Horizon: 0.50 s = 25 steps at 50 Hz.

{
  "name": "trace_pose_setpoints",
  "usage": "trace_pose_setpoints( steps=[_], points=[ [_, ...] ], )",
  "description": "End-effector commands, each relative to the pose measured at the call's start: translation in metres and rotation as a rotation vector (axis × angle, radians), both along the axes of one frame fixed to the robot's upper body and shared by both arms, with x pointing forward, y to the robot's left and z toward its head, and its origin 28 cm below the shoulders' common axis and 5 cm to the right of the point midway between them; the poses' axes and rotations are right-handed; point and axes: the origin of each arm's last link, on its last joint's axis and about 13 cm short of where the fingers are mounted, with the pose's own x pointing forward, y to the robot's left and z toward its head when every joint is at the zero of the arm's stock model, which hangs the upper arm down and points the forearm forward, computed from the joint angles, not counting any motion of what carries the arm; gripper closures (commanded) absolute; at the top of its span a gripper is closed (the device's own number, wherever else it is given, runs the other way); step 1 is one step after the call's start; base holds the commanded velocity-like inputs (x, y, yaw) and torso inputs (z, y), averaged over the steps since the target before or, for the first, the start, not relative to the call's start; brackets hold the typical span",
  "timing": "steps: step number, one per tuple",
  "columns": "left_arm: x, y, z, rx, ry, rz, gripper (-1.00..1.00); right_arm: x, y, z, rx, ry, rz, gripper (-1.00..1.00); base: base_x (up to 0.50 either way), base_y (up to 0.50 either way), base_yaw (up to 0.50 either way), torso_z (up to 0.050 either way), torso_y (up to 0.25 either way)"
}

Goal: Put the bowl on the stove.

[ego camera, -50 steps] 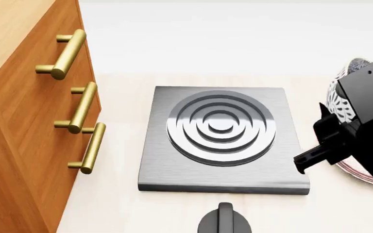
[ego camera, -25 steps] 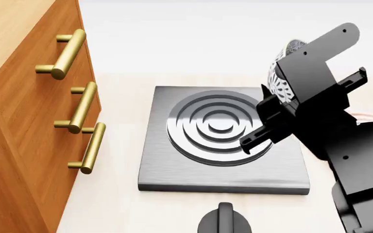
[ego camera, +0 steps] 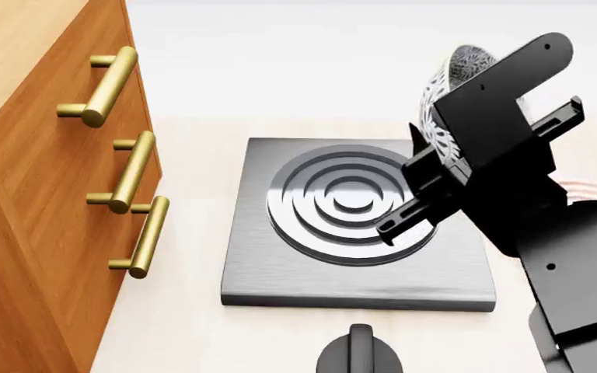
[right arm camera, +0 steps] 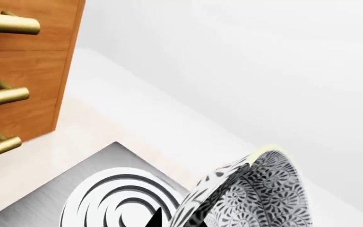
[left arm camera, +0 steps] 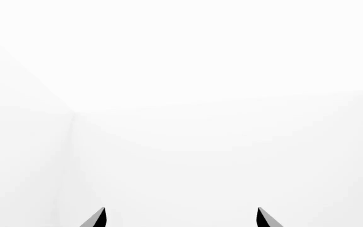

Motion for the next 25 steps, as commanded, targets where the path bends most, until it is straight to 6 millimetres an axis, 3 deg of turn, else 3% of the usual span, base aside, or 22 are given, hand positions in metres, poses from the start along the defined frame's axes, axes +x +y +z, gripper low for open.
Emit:
trace_pose_setpoints(
  steps=[1,4,13,19,25],
  points=[
    [0.002,0.001,0.002,0.012,-0.041,0.005,-1.0,0.017,0.007,0.003,-0.054,-0.03,0.057,1.0,0.0,0.0,0.0,0.0,0.0],
    [0.003,0.001,0.001,0.011,-0.038,0.005,-1.0,0.039,0.01,0.0,-0.158,-0.074,0.026,1.0,0.0,0.0,0.0,0.0,0.0],
    [0.003,0.001,0.001,0.011,-0.037,0.006,-1.0,0.084,0.025,0.004,-0.193,-0.089,0.049,1.0,0.0,0.0,0.0,0.0,0.001],
    [0.003,0.001,0.0,0.008,-0.036,0.006,-1.0,0.102,0.035,0.012,-0.207,-0.085,0.076,1.0,0.0,0.0,0.0,0.0,0.0],
    [0.004,0.001,0.0,0.007,-0.035,0.005,-1.0,0.103,0.045,0.016,-0.217,-0.057,0.113,1.0,0.0,0.0,0.0,0.0,0.002]
  ],
)
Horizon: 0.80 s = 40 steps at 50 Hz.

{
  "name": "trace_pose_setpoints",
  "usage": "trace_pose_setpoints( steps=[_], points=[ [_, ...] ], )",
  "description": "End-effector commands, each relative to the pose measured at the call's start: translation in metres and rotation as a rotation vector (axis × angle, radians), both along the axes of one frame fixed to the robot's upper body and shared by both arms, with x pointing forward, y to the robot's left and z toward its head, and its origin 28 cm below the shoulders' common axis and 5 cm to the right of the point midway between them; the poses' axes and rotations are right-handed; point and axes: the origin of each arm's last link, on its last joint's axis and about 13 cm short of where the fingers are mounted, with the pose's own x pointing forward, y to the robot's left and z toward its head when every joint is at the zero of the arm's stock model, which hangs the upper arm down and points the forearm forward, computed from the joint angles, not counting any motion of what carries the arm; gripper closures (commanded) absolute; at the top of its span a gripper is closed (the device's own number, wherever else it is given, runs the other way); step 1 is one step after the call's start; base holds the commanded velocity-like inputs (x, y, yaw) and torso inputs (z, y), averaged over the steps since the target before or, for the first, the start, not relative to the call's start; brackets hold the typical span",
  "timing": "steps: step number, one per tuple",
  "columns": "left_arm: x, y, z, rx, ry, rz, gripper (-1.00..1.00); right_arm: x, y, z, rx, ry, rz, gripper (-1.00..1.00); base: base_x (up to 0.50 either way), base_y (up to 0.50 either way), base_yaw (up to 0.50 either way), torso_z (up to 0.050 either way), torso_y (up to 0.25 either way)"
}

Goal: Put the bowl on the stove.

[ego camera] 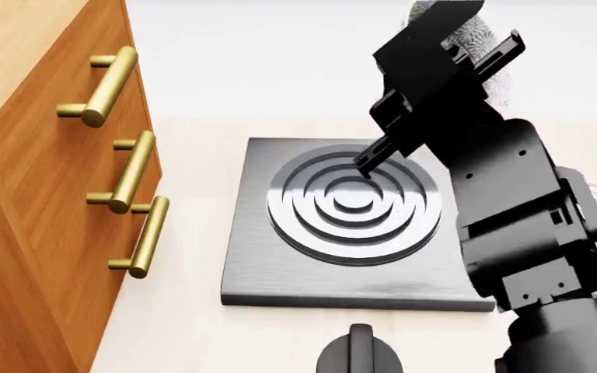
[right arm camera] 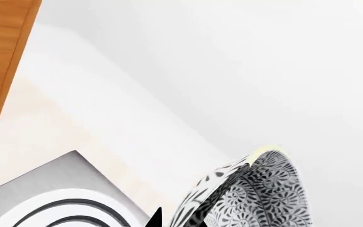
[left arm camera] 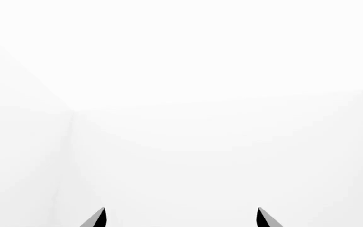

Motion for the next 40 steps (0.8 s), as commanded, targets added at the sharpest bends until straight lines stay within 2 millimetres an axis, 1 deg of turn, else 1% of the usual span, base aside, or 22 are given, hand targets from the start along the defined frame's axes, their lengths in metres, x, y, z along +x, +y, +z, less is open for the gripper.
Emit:
trace_pose_setpoints(
  steps=[1,7,13,29,34,40],
  points=[
    [0.002,0.002,0.001,0.009,-0.041,0.01,-1.0,0.015,0.027,0.015,-0.065,0.034,0.129,1.0,0.0,0.0,0.0,0.0,0.0],
    [0.002,0.002,0.001,0.007,-0.041,0.009,-1.0,0.016,0.037,0.018,-0.082,0.082,0.158,1.0,0.0,0.0,0.0,0.0,0.0],
    [0.003,0.003,0.0,0.005,-0.039,0.016,-1.0,0.016,0.042,0.018,-0.085,0.11,0.154,1.0,0.0,0.0,0.0,0.0,0.0],
    [0.004,0.004,-0.001,-0.022,-0.028,0.03,-1.0,0.015,0.052,0.011,-0.028,0.193,0.145,1.0,0.0,0.0,0.0,0.0,0.001],
    [0.004,0.004,-0.001,-0.038,-0.044,0.038,-1.0,0.015,0.052,0.009,-0.012,0.212,0.134,1.0,0.0,0.0,0.0,0.0,0.0],
    [0.006,0.003,-0.002,-0.021,-0.022,0.051,-1.0,0.014,0.053,0.008,0.003,0.218,0.129,1.0,0.0,0.0,0.0,0.0,0.0]
  ],
)
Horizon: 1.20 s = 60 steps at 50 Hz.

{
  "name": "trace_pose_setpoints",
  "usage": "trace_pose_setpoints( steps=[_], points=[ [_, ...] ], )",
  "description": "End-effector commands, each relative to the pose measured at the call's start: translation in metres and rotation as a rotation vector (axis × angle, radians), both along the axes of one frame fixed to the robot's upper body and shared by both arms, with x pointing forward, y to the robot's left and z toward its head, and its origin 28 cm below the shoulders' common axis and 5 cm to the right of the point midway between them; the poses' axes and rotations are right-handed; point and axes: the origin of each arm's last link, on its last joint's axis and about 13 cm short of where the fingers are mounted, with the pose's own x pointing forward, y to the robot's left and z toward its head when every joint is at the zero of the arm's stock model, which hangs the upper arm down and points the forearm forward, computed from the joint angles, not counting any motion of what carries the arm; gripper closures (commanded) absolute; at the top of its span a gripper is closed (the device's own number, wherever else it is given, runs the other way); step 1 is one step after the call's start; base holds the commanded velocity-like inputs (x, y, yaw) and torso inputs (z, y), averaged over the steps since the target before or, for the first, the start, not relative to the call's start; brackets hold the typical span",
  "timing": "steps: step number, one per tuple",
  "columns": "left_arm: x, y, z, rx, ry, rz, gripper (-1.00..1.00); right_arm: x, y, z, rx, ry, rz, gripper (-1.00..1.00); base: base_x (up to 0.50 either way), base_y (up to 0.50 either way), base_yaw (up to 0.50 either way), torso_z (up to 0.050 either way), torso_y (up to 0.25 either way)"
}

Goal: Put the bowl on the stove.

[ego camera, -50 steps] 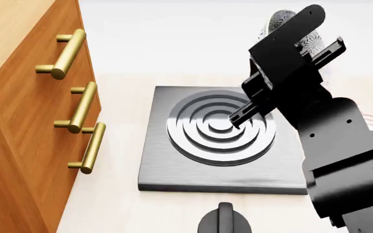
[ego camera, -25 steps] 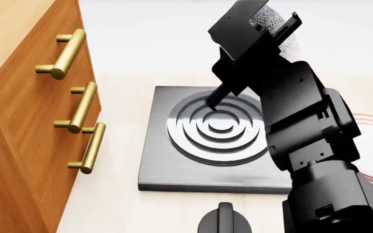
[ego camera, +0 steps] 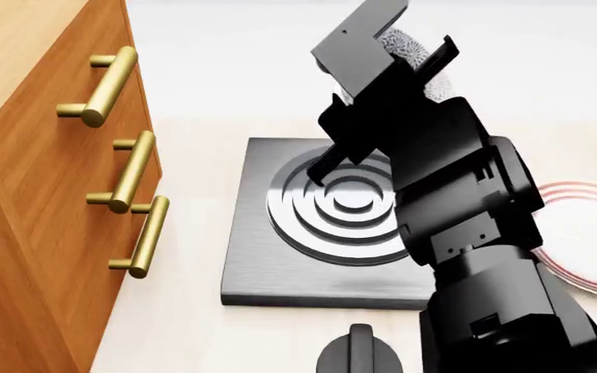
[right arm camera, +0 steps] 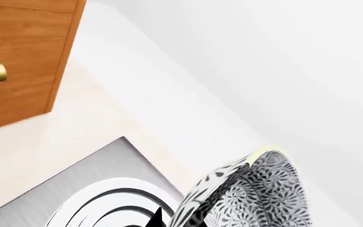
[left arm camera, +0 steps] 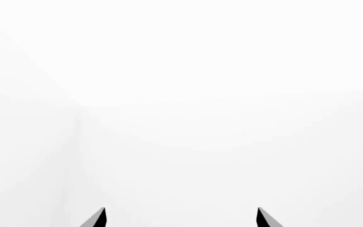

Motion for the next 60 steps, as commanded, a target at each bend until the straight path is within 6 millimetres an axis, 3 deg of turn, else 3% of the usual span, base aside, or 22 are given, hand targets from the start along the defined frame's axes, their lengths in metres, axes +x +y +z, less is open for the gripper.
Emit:
trace_pose_setpoints(
  steps=[1,32,60],
  points=[
    [0.003,0.002,0.0,0.006,-0.032,0.031,-1.0,0.0,0.014,0.002,0.041,0.042,0.065,1.0,0.0,0.0,0.0,0.0,0.0],
    [0.005,0.002,-0.003,0.034,-0.021,0.08,-1.0,0.0,0.012,0.0,0.048,0.056,0.056,1.0,0.0,0.0,0.0,0.0,-0.049],
    [0.005,0.001,-0.003,0.044,-0.02,0.09,-1.0,-0.003,0.018,-0.017,0.053,0.128,0.05,1.0,0.0,0.0,0.0,0.0,0.0]
  ],
)
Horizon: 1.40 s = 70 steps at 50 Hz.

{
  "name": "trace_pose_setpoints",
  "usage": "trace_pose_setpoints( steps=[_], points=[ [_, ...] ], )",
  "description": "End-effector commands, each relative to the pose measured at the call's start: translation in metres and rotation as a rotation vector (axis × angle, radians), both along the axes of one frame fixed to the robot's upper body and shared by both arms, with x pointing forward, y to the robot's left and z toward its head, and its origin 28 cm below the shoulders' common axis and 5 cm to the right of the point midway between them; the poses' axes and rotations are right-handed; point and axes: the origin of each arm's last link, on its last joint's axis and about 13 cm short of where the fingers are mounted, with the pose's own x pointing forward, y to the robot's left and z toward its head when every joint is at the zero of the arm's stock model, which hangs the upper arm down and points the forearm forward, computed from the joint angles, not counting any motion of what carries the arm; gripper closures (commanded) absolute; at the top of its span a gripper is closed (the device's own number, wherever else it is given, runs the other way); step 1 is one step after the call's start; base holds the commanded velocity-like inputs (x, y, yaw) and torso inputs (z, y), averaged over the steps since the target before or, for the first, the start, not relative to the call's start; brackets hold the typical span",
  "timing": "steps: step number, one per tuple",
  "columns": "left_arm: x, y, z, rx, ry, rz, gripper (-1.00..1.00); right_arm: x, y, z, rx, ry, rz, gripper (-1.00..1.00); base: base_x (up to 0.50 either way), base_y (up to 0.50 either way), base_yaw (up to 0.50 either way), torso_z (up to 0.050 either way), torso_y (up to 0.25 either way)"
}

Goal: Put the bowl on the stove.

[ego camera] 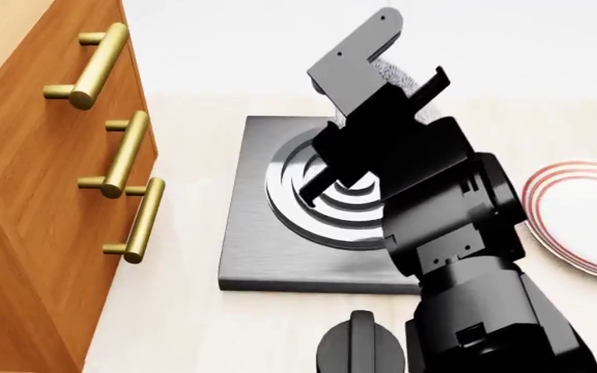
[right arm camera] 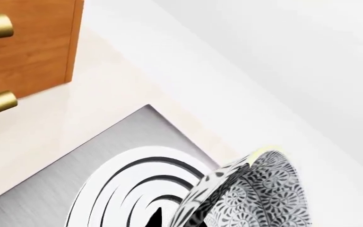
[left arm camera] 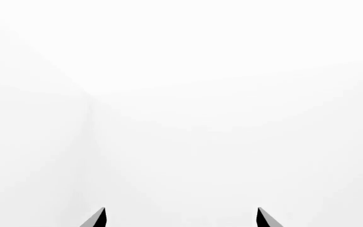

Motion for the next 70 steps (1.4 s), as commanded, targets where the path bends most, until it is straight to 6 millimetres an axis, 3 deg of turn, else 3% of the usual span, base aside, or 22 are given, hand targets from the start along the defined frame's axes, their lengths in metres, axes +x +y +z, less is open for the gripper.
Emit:
trace_pose_setpoints(
  steps=[1,39,70],
  points=[
    [0.0019,0.0011,0.0014,0.021,-0.039,0.017,-1.0,0.0003,0.0109,-0.0006,0.031,0.028,0.07,1.0,0.0,0.0,0.0,0.0,0.0],
    [0.0021,0.0006,0.0011,0.02,-0.043,0.017,-1.0,-0.0001,0.0105,-0.0007,0.065,0.035,0.04,1.0,0.0,0.0,0.0,0.0,-0.102],
    [0.0023,-0.0012,0.0001,0.052,-0.048,0.019,-1.0,-0.0006,0.0107,-0.0004,0.066,0.053,0.032,1.0,0.0,0.0,0.0,0.0,-0.029]
  ],
)
